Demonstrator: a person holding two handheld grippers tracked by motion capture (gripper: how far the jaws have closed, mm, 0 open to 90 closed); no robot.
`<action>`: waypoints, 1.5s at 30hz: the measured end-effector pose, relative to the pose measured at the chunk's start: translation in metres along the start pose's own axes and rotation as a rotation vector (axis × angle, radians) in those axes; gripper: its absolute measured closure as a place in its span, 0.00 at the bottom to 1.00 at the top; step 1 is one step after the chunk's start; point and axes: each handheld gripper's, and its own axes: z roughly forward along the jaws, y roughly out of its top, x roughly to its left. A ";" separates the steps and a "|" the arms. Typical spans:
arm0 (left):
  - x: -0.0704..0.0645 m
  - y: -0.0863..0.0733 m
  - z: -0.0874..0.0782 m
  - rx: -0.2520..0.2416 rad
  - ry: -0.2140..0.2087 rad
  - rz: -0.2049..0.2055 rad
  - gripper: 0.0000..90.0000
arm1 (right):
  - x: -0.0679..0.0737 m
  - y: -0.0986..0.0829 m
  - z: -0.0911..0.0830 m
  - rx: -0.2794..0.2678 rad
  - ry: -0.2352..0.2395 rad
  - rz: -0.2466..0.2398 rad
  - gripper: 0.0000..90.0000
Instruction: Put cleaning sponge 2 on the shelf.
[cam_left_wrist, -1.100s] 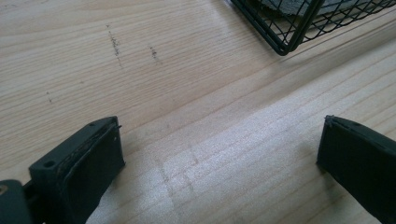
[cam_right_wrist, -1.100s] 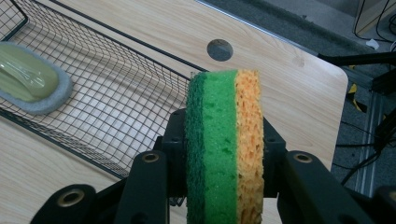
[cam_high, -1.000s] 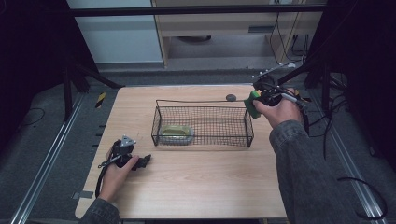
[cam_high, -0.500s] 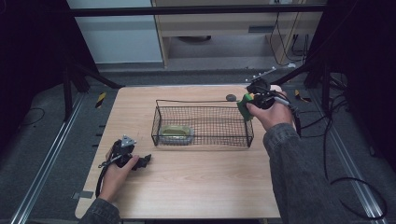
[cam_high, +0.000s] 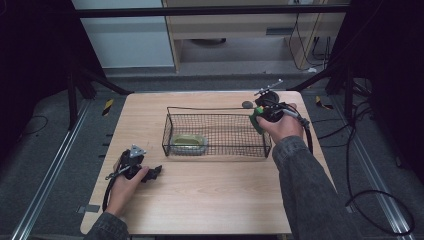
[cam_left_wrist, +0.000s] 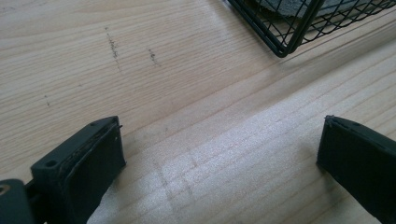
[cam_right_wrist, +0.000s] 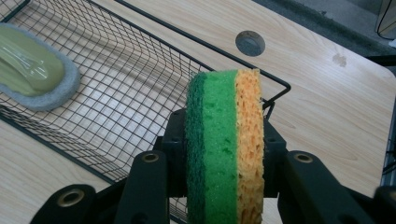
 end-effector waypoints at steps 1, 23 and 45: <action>0.000 0.000 0.000 0.000 0.000 0.000 0.00 | 0.000 0.000 0.003 0.002 0.001 0.004 0.72; 0.000 0.000 0.000 -0.002 -0.003 0.003 0.00 | -0.009 -0.013 0.037 0.056 -0.016 0.024 0.72; 0.000 0.000 0.000 -0.002 -0.005 0.005 0.00 | -0.006 -0.019 0.057 0.094 -0.008 0.020 0.72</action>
